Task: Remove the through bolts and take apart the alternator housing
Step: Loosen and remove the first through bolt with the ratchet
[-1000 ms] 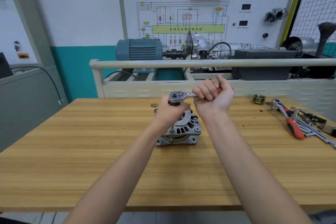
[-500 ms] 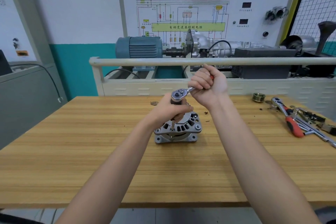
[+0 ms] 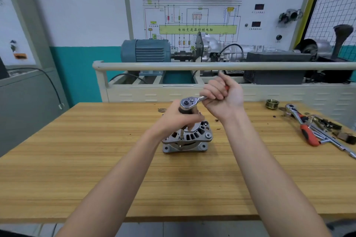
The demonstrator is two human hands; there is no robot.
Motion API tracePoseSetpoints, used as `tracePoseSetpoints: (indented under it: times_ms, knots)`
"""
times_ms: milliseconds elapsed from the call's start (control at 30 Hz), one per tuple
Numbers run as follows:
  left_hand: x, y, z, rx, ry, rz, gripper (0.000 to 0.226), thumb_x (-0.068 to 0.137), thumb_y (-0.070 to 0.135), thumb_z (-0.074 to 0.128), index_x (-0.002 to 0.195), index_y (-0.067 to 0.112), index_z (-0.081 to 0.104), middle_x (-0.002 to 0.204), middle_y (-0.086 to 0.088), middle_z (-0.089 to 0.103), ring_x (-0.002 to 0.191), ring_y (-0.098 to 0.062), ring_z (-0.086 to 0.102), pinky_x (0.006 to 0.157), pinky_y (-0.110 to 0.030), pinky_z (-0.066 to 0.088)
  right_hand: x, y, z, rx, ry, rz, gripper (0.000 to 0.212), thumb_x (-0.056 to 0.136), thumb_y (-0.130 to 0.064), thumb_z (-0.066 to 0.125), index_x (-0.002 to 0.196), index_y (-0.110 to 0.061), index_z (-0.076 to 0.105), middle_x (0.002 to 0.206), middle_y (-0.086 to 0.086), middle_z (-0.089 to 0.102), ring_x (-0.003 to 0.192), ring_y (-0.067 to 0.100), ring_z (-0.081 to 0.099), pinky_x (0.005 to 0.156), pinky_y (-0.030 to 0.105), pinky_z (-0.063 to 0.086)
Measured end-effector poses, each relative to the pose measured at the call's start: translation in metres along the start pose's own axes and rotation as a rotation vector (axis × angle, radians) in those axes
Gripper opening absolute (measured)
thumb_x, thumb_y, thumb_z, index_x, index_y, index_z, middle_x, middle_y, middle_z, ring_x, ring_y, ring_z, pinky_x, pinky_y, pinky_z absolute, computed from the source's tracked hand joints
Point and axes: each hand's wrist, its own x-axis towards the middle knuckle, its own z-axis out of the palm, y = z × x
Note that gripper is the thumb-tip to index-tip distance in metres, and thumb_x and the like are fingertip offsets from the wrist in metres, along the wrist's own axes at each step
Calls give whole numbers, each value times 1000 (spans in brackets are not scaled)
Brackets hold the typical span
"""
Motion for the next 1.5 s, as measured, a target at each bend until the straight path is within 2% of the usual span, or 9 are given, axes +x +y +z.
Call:
tracePoseSetpoints:
  times_ms: [167,400,500,667,833,1067,1167,1333,1500]
  knots:
    - [3,-4,7,-58,49,-15,41,82,0,63,51,16,41,42,5,38,38,-10,32,43,-18,29,13,-4,0,16,-4,110,40,86,-15,43,46,-15,37,34,-7,25,34,7,14,37,19,19]
    - [11,-7,28,-191,525,-11,46,76,-10,57,50,22,37,43,14,34,42,-4,27,42,-20,25,-32,29,-3,69,128,-442,51,96,-16,33,45,-18,37,38,-5,22,34,11,20,40,19,27]
    - [6,-6,19,-116,353,-56,38,68,6,63,43,24,41,43,10,36,43,-9,30,45,-23,26,-36,29,-3,48,107,-450,52,96,-17,33,44,-18,38,37,-5,22,33,11,21,39,20,28]
    - [-2,1,-10,-81,-113,-16,31,78,11,67,52,16,50,49,-8,44,46,-21,41,49,-29,36,-7,2,0,6,34,-43,41,85,-16,41,44,-16,37,34,-7,24,30,8,19,37,20,20]
    - [6,-1,9,-95,11,-61,45,84,-5,61,52,14,36,44,3,32,37,-11,28,40,-18,26,6,-6,0,35,66,23,42,85,-14,42,43,-15,36,33,-7,23,30,8,15,36,19,18]
    - [13,-6,27,-223,555,-47,50,78,-9,56,47,25,37,42,11,33,42,-8,27,41,-21,24,-29,29,-4,36,69,-426,49,95,-17,34,46,-18,36,38,-5,22,35,12,21,41,22,29]
    - [8,-6,16,-132,362,-61,40,72,3,63,45,24,43,44,7,38,43,-12,32,44,-23,29,-25,21,-3,22,67,-355,50,95,-17,34,44,-18,37,36,-5,23,33,11,21,39,21,27]
    - [1,-1,-3,-61,-47,-23,25,75,13,68,54,22,57,46,0,48,42,-15,43,46,-24,37,3,-3,2,22,26,10,39,84,-15,42,45,-16,36,34,-6,24,28,9,23,37,20,20]
    - [7,-5,5,-76,122,-58,45,80,3,64,44,22,44,41,4,38,38,-13,32,43,-22,29,6,-1,2,54,83,-31,44,88,-15,40,45,-16,36,35,-7,24,29,8,21,37,19,18]
